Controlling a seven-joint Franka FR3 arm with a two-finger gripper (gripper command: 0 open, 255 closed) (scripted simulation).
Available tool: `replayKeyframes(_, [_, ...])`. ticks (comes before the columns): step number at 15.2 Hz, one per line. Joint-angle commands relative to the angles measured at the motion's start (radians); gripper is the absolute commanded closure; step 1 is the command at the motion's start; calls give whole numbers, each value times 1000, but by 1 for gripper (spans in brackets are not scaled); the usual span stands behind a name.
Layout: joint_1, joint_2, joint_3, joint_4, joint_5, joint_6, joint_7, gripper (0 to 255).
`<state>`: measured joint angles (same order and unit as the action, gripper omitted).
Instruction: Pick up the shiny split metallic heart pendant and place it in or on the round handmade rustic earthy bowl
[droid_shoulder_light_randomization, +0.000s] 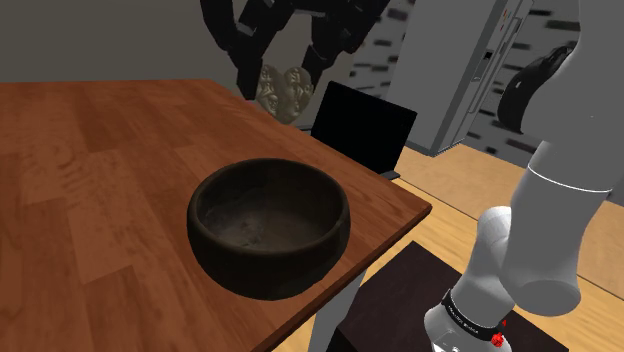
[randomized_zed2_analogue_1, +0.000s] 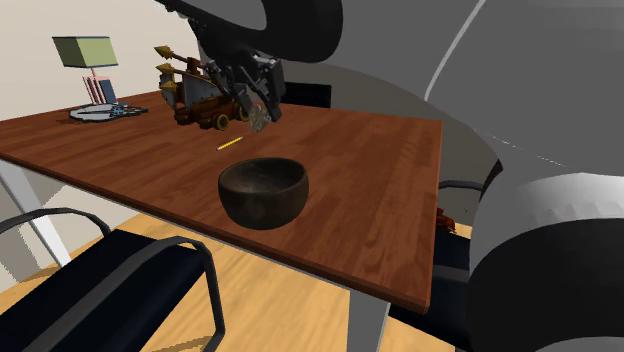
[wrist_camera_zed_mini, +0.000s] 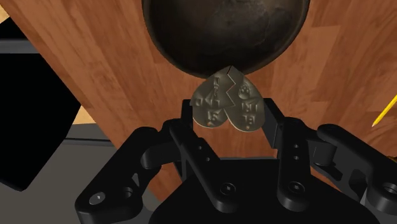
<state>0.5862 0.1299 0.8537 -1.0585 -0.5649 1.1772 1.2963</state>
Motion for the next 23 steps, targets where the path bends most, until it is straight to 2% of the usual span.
replayKeyframes(1, [-30,-38,-5,-66,41,42,6,255])
replayKeyframes(6, [-85,-128,-35,-225,131,154,0,255])
replayKeyframes(14, [-113,-227,-79,-426,215,298,-3,255])
replayKeyframes(21, [-113,-227,-79,-426,215,298,-2,255])
replayKeyframes(22, [-113,-227,-79,-426,215,298,-2,0])
replayKeyframes(23, [-113,-227,-79,-426,215,298,-2,0])
